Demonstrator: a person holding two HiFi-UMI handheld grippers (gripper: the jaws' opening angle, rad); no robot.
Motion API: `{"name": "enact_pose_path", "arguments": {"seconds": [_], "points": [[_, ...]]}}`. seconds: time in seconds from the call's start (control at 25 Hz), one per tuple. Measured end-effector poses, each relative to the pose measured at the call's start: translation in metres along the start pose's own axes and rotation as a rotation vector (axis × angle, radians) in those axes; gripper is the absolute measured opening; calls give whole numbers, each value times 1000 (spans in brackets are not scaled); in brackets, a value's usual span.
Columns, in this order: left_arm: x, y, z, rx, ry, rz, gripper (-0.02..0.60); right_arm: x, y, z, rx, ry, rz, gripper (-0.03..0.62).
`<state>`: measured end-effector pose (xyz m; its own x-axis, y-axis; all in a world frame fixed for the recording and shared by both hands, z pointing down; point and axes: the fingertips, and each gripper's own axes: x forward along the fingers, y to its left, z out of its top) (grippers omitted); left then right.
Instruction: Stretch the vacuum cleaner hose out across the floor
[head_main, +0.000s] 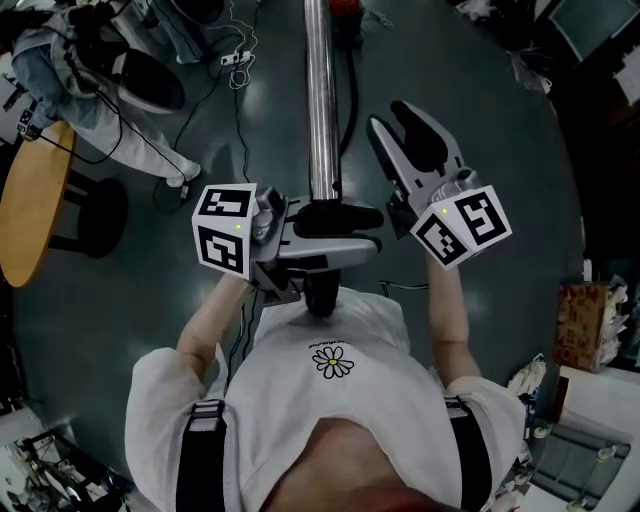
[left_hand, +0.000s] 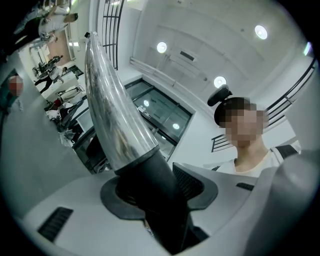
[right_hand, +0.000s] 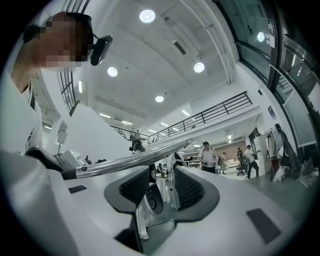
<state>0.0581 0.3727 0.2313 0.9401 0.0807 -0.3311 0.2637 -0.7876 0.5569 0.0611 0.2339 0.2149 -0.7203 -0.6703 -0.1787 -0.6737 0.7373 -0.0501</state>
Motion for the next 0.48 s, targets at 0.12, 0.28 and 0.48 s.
{"name": "enact_pose_path", "arguments": {"seconds": [0.12, 0.28, 0.48], "points": [[1, 1, -1, 1, 5, -4, 164, 1, -1, 0, 8, -3, 5, 173], [4, 2, 1, -4, 4, -8, 164, 0, -1, 3, -4, -2, 7, 173], [7, 9, 4, -30, -17, 5, 164, -4, -9, 4, -19, 11, -17, 172]]}}
